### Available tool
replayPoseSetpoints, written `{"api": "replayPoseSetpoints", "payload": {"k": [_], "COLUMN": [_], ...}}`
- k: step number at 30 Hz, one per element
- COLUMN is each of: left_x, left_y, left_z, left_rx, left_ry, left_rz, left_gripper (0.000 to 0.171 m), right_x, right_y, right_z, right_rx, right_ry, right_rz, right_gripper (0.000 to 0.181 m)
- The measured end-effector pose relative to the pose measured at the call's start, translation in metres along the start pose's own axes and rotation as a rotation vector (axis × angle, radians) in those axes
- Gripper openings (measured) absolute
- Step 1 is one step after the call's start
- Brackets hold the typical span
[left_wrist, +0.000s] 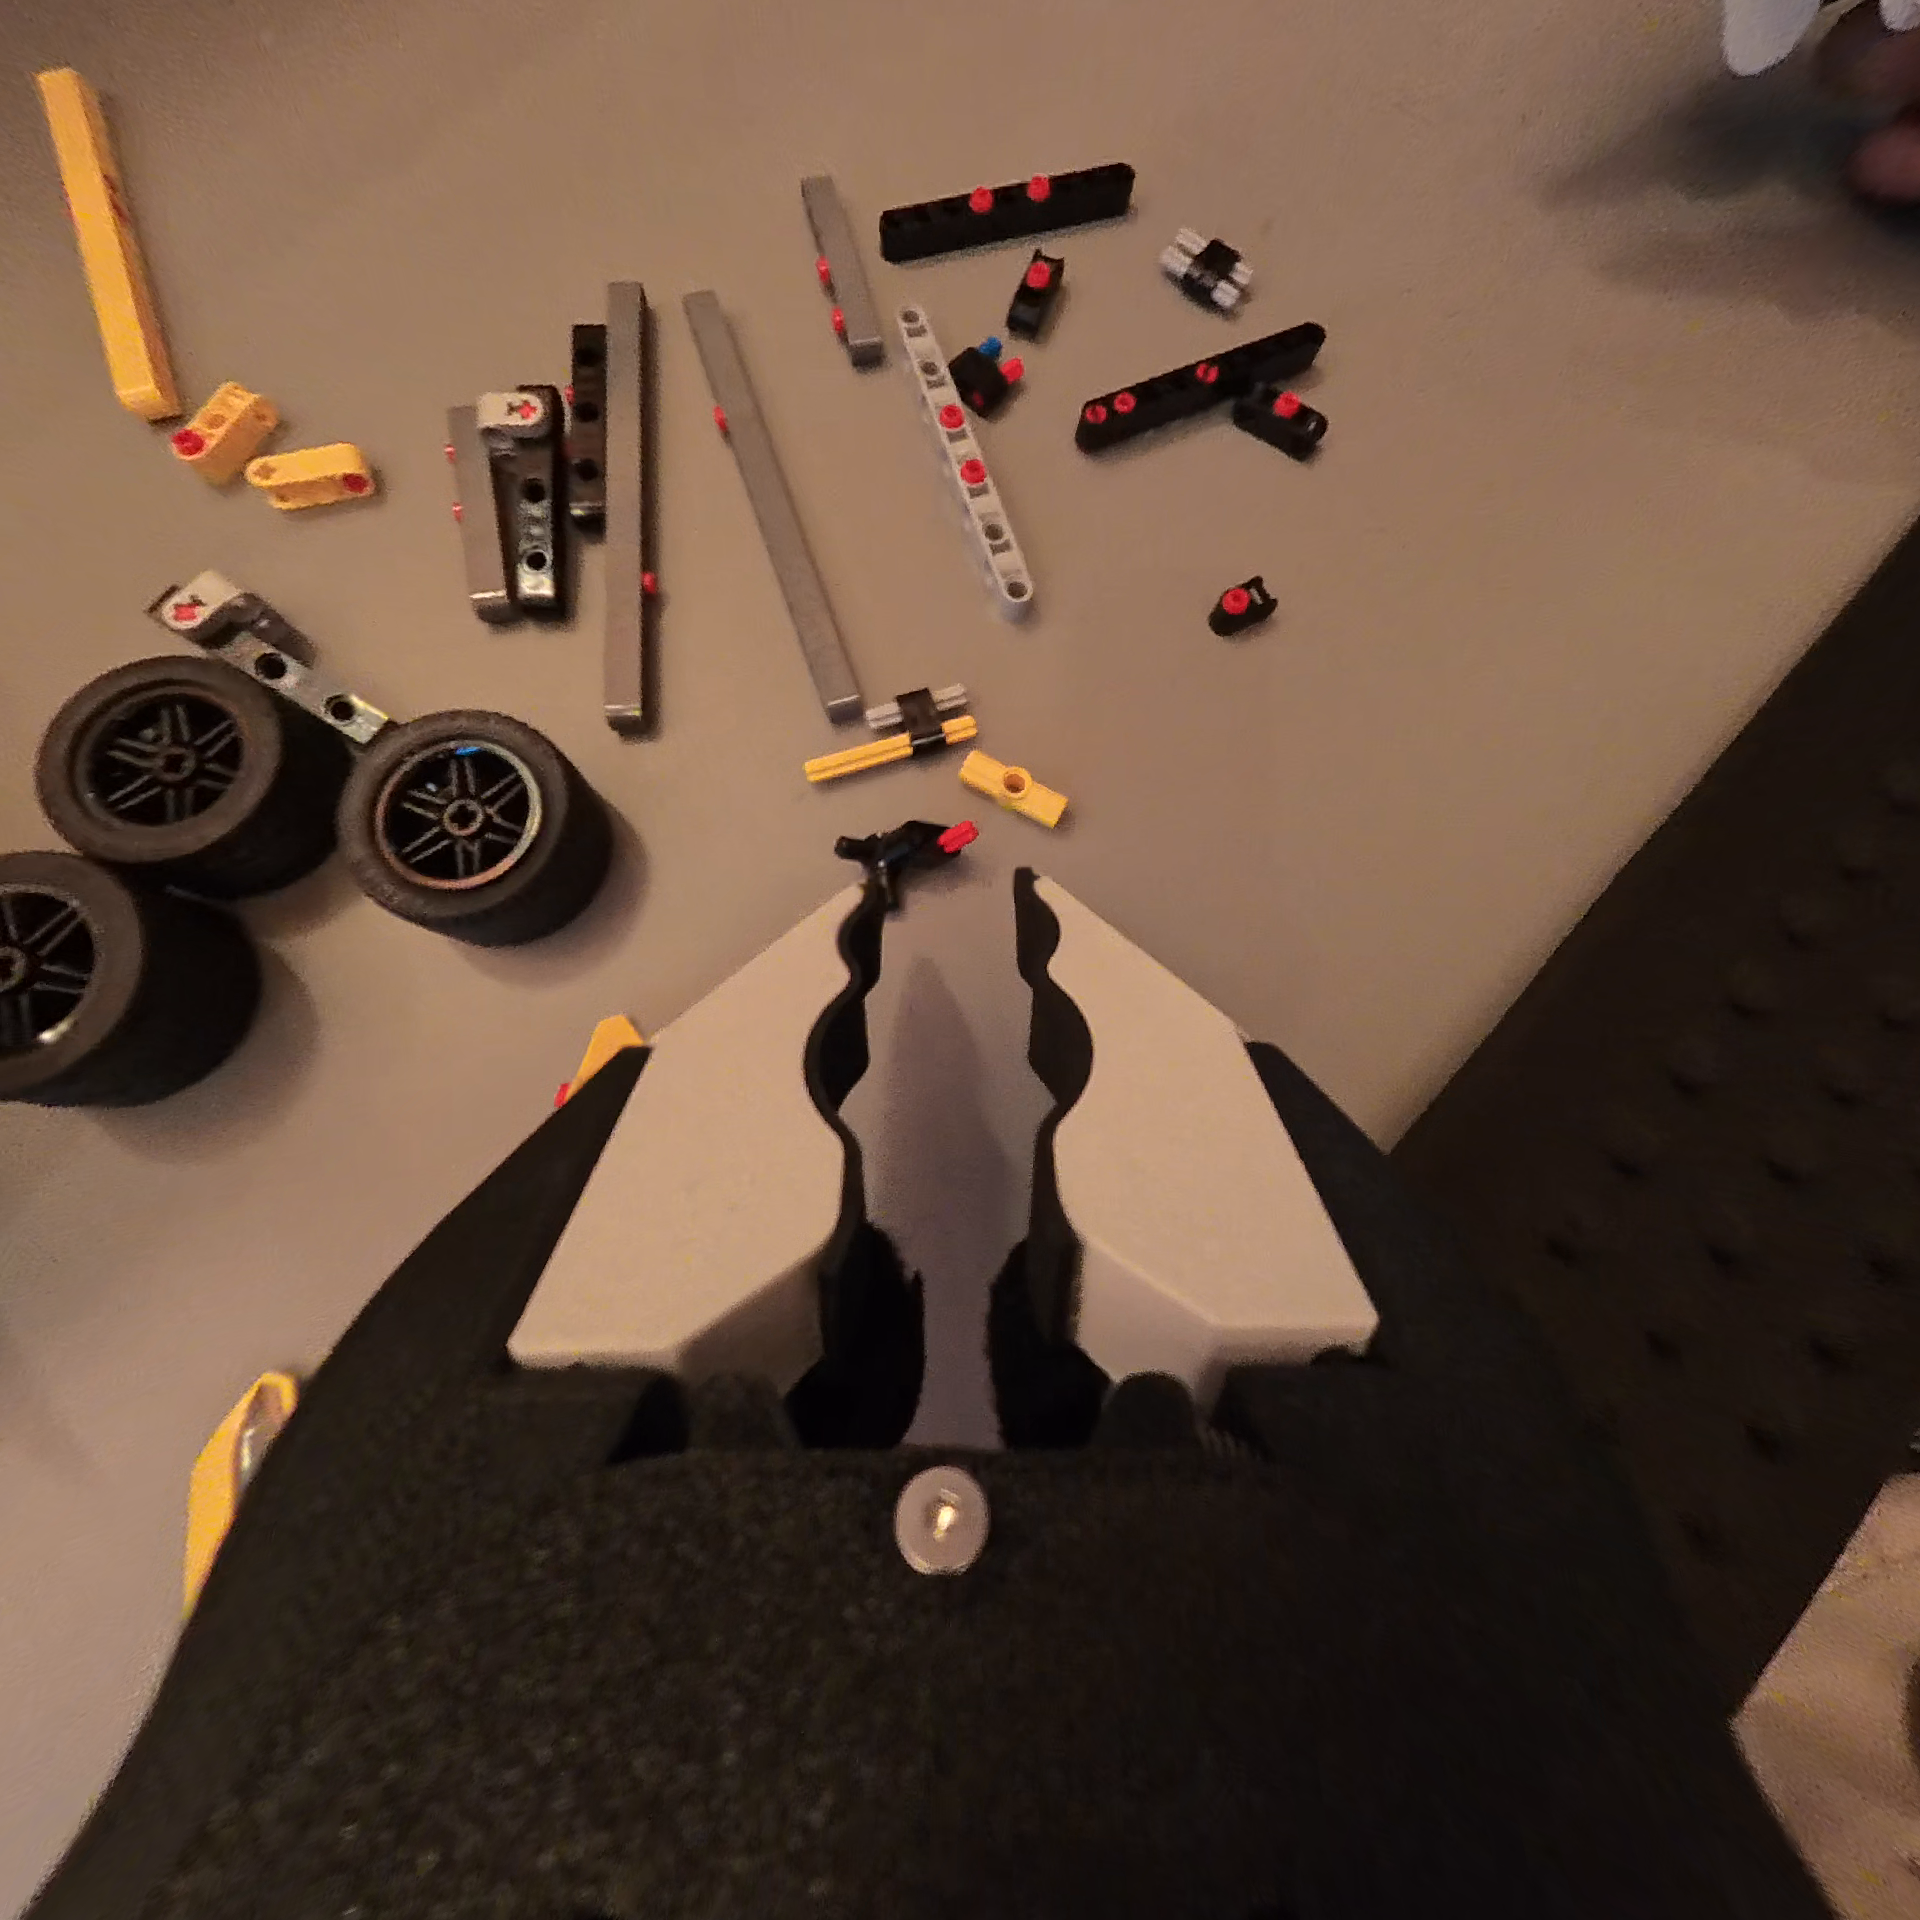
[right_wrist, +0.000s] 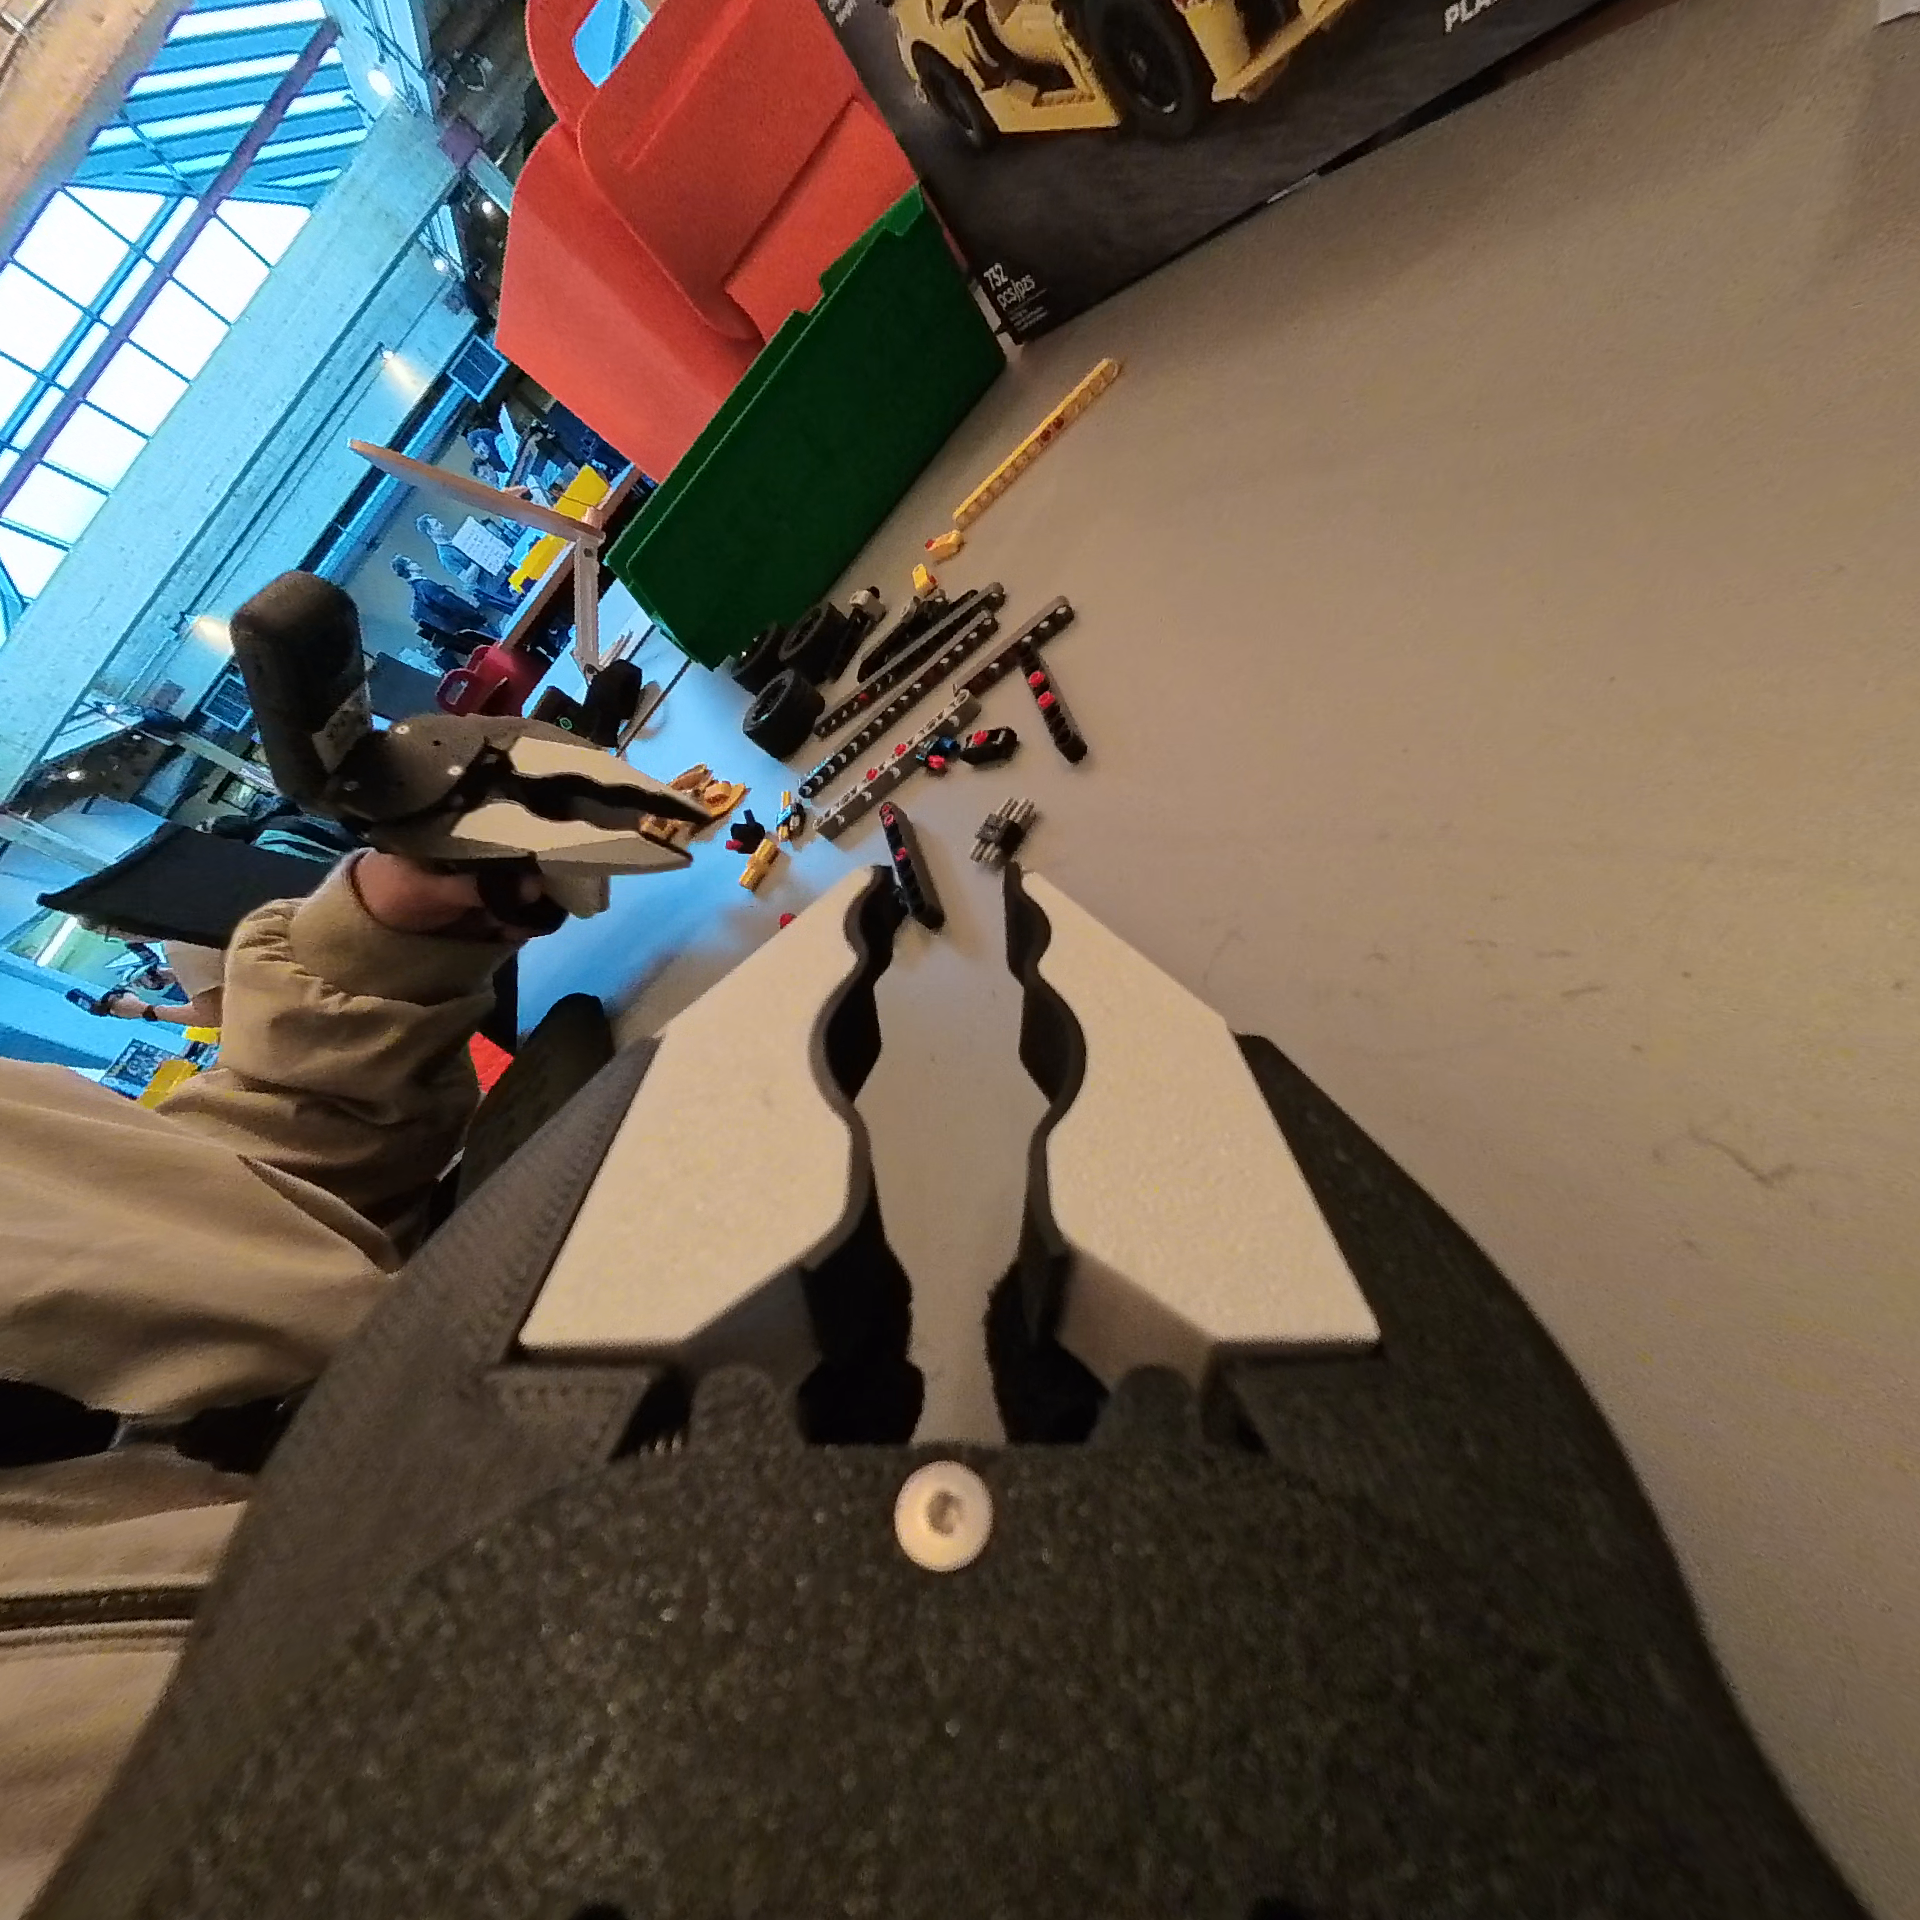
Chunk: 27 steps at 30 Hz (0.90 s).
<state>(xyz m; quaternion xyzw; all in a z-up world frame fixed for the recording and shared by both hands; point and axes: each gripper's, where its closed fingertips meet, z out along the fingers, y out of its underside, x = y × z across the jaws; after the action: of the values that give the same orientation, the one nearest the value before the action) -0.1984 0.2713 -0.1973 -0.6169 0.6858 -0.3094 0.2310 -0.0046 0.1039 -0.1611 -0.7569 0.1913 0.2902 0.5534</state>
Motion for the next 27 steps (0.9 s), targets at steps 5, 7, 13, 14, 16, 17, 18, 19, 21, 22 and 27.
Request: {"api": "replayPoseSetpoints", "payload": {"k": [5, 7, 13, 14, 16, 17, 18, 19, 21, 22, 27], "left_x": [-0.001, -0.004, -0.009, -0.011, -0.014, -0.017, -0.017, -0.015, -0.002, 0.008, 0.064], "left_y": [-0.002, 0.001, 0.006, 0.007, 0.004, 0.001, -0.003, -0.010, -0.030, -0.044, -0.106], "left_z": [0.005, 0.007, 0.018, 0.020, 0.019, 0.018, 0.017, 0.016, 0.012, 0.007, -0.011], "left_rx": [0.008, -0.008, -0.032, -0.038, -0.019, -0.006, 0.016, 0.055, 0.167, 0.243, 0.560], "left_ry": [-0.052, -0.084, -0.129, -0.141, -0.179, -0.204, -0.216, -0.213, -0.170, -0.156, -0.089], "left_rz": [0.033, 0.043, 0.045, 0.057, 0.096, 0.118, 0.133, 0.137, 0.149, 0.183, 0.347], "left_gripper": [0.025, 0.025, 0.022, 0.019, 0.005, 0.004, 0.004, 0.004, 0.004, 0.004, 0.004], "right_x": [-0.002, -0.003, -0.003, -0.004, -0.004, -0.004, -0.004, -0.006, -0.014, -0.023, -0.099], "right_y": [-0.002, -0.001, 0.005, 0.005, 0.005, 0.004, 0.003, 0.002, -0.002, -0.005, -0.007], "right_z": [0.000, 0.000, 0.002, 0.001, 0.002, 0.002, 0.001, 0.001, 0.001, 0.002, 0.013], "right_rx": [0.012, 0.006, -0.017, -0.019, -0.019, -0.018, -0.016, -0.010, 0.004, 0.015, 0.092], "right_ry": [-0.015, -0.018, -0.023, -0.024, -0.023, -0.023, -0.022, -0.023, -0.039, -0.068, -0.239], "right_rz": [0.022, 0.025, 0.028, 0.028, 0.026, 0.025, 0.022, 0.015, -0.024, -0.060, -0.361], "right_gripper": [0.020, 0.020, 0.021, 0.021, 0.021, 0.020, 0.020, 0.020, 0.021, 0.021, 0.032]}}
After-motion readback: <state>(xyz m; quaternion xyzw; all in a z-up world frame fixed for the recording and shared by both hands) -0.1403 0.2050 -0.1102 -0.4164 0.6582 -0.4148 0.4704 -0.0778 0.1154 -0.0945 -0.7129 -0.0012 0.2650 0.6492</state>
